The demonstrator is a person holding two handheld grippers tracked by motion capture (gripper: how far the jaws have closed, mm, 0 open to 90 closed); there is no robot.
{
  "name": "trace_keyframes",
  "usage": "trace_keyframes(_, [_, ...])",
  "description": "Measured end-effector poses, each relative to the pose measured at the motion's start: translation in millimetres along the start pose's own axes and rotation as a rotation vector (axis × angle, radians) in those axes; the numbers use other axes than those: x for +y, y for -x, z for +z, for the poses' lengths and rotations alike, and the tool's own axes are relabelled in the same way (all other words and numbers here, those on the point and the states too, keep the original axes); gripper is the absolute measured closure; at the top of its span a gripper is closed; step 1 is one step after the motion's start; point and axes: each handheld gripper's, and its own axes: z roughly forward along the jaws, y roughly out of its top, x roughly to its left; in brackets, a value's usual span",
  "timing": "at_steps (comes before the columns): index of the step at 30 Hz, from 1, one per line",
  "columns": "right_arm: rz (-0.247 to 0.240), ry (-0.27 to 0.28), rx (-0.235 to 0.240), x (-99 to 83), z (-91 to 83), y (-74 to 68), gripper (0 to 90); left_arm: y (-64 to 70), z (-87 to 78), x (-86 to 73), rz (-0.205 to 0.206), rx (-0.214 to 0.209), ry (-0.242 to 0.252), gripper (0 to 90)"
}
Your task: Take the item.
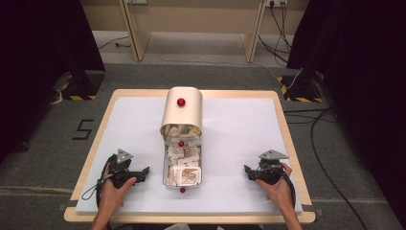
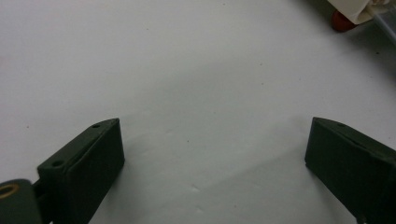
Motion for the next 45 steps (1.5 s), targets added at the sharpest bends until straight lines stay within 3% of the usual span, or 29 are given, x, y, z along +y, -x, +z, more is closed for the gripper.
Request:
trace_keyframes(6, [0.016,0.014,-0.003,1.0,-1.5,1.6,28.3,0.0,0.0,0.0,0.000,0.000,0.000,3.9])
trace_keyframes(8, [0.031,0.026,0.017,2.6,-2.6,-1.3,29.4,0.0,0.0,0.0,0.000,0.000,0.000,3.8])
trace_keyframes(15, [-0.011,0.079,0.072,13.9,-9.7,-20.4,30.3,0.0,0.0,0.0,0.000,0.000,0.000,3.8])
trace_keyframes(21, [-0.031,0.089,0.095,18.1,-12.0,-30.2,31.2,0.0,0.0,0.0,0.000,0.000,0.000,3.9])
trace_keyframes(45, [-0.059,0.117,0.144,29.2,-19.4,-49.8,32.1,0.0,0.0,0.0,0.000,0.000,0.000,3.8])
